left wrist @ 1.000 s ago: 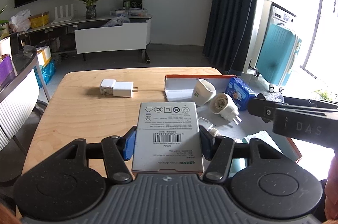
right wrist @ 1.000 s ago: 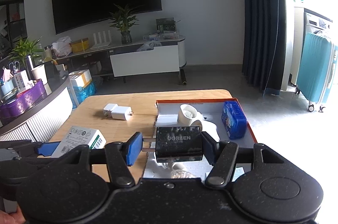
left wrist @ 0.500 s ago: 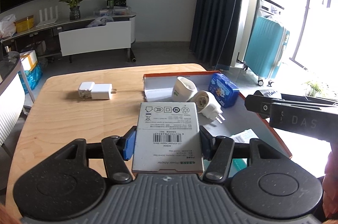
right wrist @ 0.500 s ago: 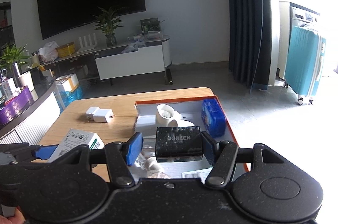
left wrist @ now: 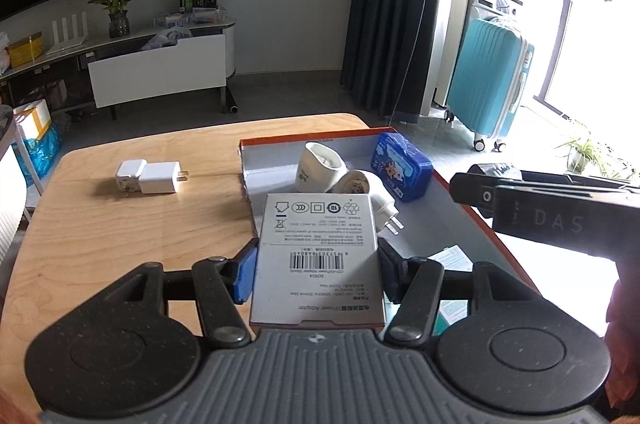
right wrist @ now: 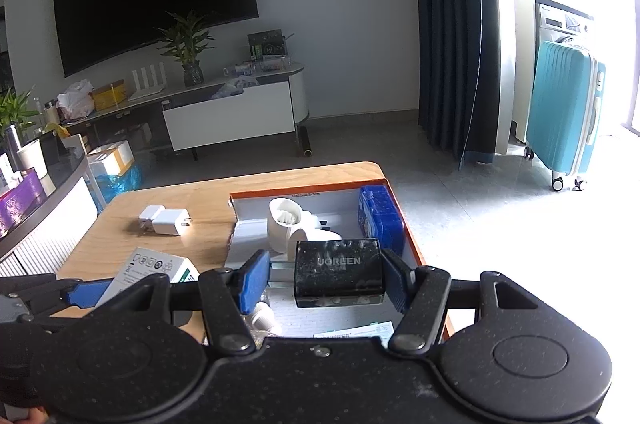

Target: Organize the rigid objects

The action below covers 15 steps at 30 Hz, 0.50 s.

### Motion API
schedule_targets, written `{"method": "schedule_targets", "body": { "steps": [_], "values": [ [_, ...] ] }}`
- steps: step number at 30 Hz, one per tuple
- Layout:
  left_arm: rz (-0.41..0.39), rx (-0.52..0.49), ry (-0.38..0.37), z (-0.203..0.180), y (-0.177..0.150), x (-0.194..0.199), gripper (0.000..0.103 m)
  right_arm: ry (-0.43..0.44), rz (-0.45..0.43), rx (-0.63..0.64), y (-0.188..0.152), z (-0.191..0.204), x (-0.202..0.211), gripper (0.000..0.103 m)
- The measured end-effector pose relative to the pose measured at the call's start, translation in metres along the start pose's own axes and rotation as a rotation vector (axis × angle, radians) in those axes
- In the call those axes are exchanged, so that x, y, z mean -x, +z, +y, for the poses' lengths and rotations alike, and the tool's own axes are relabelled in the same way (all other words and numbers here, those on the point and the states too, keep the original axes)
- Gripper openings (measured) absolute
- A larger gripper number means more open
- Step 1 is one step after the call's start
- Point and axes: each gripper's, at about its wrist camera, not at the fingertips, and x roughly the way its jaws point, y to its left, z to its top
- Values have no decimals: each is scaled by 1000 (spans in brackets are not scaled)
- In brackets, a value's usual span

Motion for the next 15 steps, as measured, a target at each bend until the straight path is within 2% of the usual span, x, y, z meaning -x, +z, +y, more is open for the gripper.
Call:
{"method": "schedule_targets", "body": {
  "steps": [15],
  "values": [
    [29,-10,-28,-8,7,-20,59,-17,22,0,6,-6,-22,73]
  ]
}}
